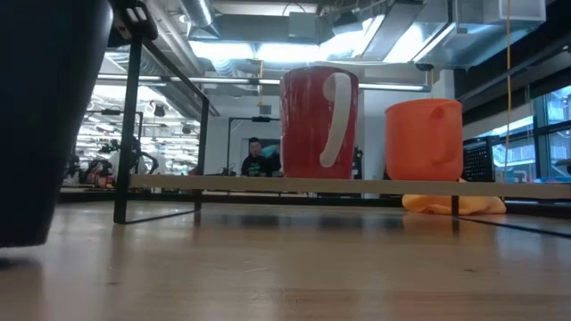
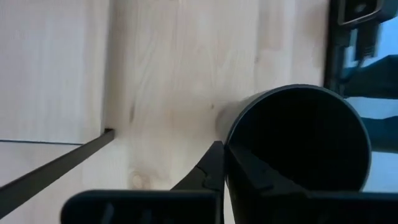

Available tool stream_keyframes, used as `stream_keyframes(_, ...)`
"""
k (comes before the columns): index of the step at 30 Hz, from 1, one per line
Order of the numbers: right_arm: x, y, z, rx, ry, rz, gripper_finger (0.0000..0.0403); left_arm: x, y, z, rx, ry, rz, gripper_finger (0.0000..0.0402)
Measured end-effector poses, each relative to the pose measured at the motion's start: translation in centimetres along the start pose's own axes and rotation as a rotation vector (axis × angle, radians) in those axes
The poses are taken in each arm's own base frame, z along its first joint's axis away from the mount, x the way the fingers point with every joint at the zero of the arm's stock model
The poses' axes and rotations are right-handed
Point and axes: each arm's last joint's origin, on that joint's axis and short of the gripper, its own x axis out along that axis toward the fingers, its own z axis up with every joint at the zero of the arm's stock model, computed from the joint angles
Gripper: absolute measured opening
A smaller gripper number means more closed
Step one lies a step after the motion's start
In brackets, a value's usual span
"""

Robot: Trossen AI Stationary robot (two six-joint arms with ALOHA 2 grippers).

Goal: Stack small to large cups/mugs on shelf
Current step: Put the black cup on the shelf

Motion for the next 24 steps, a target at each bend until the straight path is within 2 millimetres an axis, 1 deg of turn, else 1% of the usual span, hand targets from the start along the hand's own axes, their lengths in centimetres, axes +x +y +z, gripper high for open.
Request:
stream_keyframes(3,0.0,0.0,0.0,0.000,0.000,0.000,0.0106,-0.7,-0.2,0.6,-0.004,-0.008,-0.029,0.0002)
stream_keyframes(6,0.0,0.0,0.0,0.000,0.000,0.000,0.0106,-2.1,-0.2,1.5,-0.017,-0.022,-0.023,0.0002)
stream_keyframes(10,0.0,0.0,0.0,0.000,0.000,0.000,0.0106,-4.8,-0.2,2.9,-0.010,-0.064,-0.009,0.0001)
stream_keyframes(13,0.0,0.0,0.0,0.000,0.000,0.000,0.0106,-7.5,0.2,3.9,0.018,-0.103,0.042,0.0001)
stream_keyframes(16,0.0,0.0,0.0,0.000,0.000,0.000,0.0106,-10.0,1.3,4.8,0.043,-0.136,0.118,0.0001)
stream_keyframes(18,0.0,0.0,0.0,0.000,0.000,0.000,0.0106,-11.3,2.3,5.4,0.053,-0.157,0.162,0.0001)
stream_keyframes(20,0.0,0.0,0.0,0.000,0.000,0.000,0.0106,-12.1,3.6,6.1,0.055,-0.171,0.194,0.0000)
stream_keyframes(24,0.0,0.0,0.0,0.000,0.000,0.000,0.0106,-12.5,6.5,6.7,0.057,-0.126,0.268,0.0000)
